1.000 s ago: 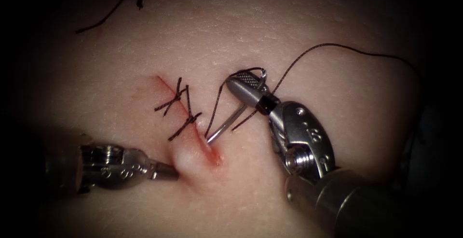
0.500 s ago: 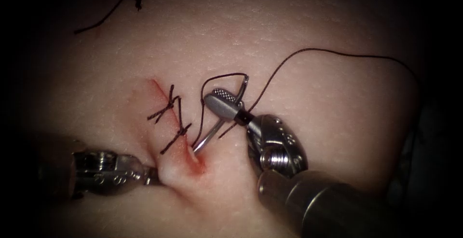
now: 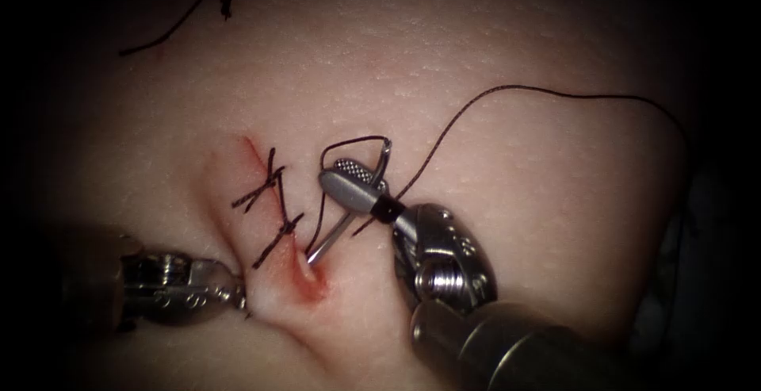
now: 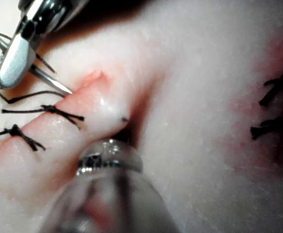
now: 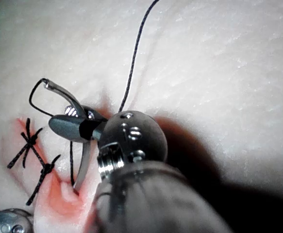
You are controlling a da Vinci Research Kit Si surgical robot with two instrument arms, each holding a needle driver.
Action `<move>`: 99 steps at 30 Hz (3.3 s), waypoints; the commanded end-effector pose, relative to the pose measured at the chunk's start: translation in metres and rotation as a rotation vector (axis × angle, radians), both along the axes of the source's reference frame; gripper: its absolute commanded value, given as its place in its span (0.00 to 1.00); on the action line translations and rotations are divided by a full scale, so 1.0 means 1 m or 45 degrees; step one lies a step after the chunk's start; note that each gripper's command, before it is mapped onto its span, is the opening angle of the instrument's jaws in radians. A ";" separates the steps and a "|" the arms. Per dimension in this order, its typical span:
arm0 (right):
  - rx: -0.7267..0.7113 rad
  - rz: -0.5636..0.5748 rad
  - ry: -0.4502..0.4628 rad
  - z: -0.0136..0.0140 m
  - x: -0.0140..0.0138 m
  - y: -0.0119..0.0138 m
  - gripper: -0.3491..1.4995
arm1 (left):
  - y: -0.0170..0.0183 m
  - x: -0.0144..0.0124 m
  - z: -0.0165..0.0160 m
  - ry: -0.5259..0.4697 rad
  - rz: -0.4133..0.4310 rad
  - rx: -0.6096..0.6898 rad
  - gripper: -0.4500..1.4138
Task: Wound Closure
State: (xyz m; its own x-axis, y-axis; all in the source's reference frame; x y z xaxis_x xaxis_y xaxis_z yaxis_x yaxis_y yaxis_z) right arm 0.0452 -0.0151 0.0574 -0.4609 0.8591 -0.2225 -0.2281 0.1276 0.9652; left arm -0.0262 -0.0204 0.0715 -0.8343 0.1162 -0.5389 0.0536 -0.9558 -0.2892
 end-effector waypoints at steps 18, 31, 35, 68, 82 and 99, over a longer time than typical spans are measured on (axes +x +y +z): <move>0.018 -0.006 0.017 -0.0004 0.0019 -0.0012 0.00 | -0.0005 -0.0010 0.0007 0.005 -0.011 0.007 0.00; 0.015 -0.033 0.073 0.0001 -0.0035 0.0045 0.90 | -0.0008 0.0037 -0.0030 -0.153 0.021 -0.074 0.06; -0.043 -0.066 0.005 0.0002 -0.0068 0.0053 0.90 | -0.0006 0.0041 -0.0038 -0.237 0.033 -0.171 0.12; -0.390 -0.294 -0.145 -0.0001 -0.0147 0.0057 0.99 | -0.0012 0.0004 -0.0020 -0.635 0.816 -0.168 0.74; -0.408 -0.303 -0.143 0.0004 -0.0152 0.0041 0.97 | 0.0005 -0.0013 0.0005 -0.536 0.889 -0.181 0.44; -0.433 -0.286 -0.126 0.0010 -0.0157 0.0029 0.92 | 0.0004 -0.0007 -0.0018 -0.652 0.661 0.122 0.00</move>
